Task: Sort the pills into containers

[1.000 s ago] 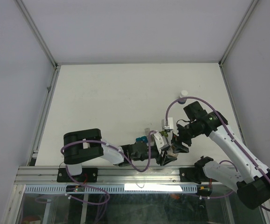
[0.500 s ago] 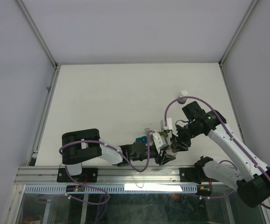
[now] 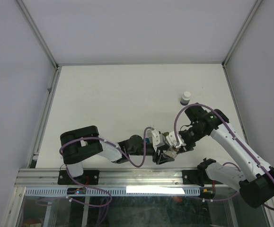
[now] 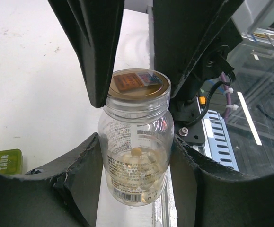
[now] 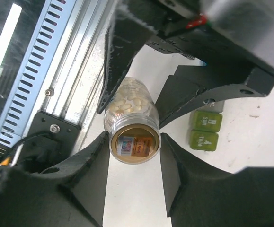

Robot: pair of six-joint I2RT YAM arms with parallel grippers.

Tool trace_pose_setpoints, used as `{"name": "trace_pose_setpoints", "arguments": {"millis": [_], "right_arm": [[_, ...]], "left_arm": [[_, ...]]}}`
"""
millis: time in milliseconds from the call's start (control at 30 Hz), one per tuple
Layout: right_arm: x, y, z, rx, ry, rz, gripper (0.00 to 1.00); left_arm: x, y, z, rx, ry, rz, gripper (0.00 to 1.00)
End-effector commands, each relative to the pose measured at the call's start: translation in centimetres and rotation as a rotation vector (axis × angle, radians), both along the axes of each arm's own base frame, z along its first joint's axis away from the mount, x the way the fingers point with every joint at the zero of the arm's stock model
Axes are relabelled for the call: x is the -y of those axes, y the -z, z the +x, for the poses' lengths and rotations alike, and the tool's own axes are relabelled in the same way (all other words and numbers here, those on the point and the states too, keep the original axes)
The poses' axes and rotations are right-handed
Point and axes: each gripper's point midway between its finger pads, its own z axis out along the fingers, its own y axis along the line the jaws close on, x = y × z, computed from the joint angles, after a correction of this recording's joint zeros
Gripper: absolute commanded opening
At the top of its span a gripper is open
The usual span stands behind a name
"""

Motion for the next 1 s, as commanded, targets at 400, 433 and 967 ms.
{"name": "trace_pose_setpoints", "arguments": {"millis": [400, 433, 967], "right_arm": [[-1.1, -5.4, 1.4, 0.008, 0.359, 0.119, 0.99], [-1.1, -5.5, 1.1, -0.027, 0.412, 0.125, 0.99], [-1.3, -2.9, 3.3, -0.234, 0.613, -0.063, 0.92]], "left_arm": [[-0.7, -2.9, -1.2, -0.026, 0.093, -0.097, 0.00], [-0.6, -2.8, -1.1, -0.029, 0.084, -0.095, 0.00], [0.1, -3.7, 1.3, -0.054, -0.063, -0.099, 0.00]]}}
